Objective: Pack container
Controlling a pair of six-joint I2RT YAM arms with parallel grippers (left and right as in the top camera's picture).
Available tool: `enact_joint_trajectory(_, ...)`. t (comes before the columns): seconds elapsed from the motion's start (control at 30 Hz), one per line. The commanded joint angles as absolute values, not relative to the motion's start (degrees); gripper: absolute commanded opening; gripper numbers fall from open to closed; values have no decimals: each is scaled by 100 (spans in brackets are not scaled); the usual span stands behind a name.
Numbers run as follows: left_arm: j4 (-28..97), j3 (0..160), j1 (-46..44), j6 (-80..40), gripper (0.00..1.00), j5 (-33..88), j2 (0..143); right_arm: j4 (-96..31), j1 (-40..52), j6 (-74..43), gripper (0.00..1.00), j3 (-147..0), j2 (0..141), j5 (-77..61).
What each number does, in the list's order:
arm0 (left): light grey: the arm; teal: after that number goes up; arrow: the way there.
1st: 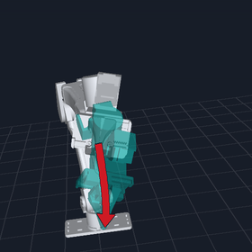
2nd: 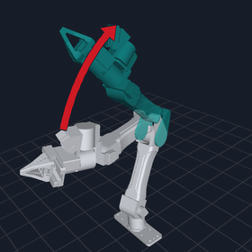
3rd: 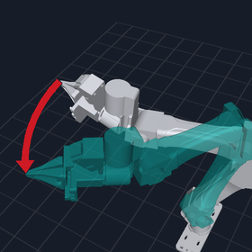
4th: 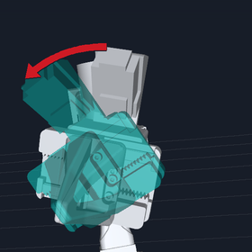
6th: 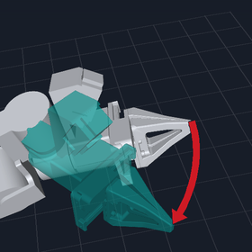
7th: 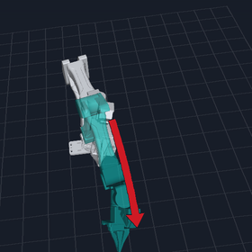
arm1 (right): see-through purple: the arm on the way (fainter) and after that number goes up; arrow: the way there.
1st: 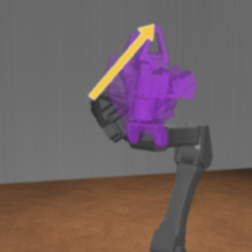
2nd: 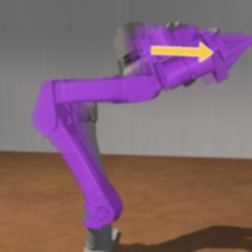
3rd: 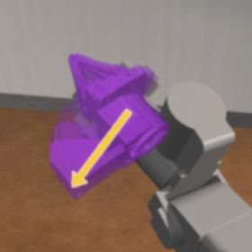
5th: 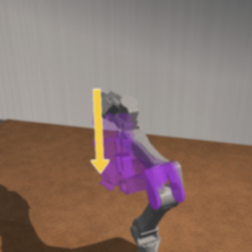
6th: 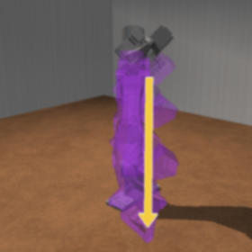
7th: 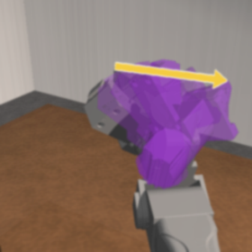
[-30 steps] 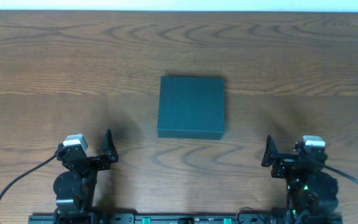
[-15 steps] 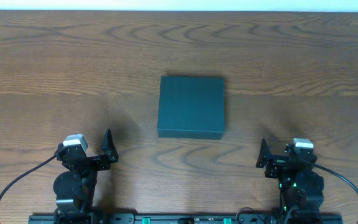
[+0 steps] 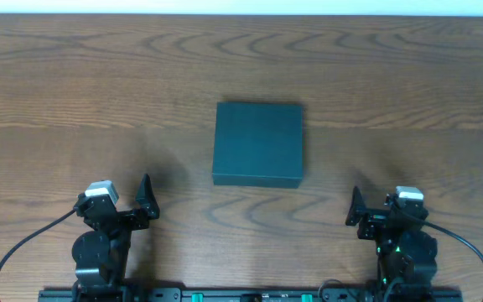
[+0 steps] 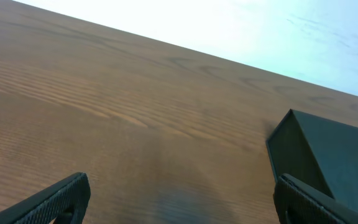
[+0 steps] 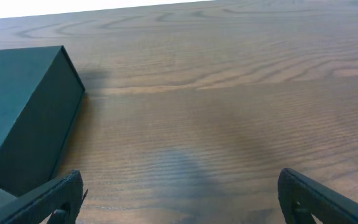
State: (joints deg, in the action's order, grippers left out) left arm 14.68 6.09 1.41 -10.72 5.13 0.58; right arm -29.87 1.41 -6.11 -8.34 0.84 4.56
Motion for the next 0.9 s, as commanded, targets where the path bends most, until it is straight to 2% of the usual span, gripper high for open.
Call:
enact_joint_trajectory(0.0,1503,458,148,-1135,95,427,27,-2978,152,-659,99,-814,32,510)
enact_joint_trajectory(0.87,1503,458,148,-1135,95,427,27,-2978,152,-659,99,-814,32,510)
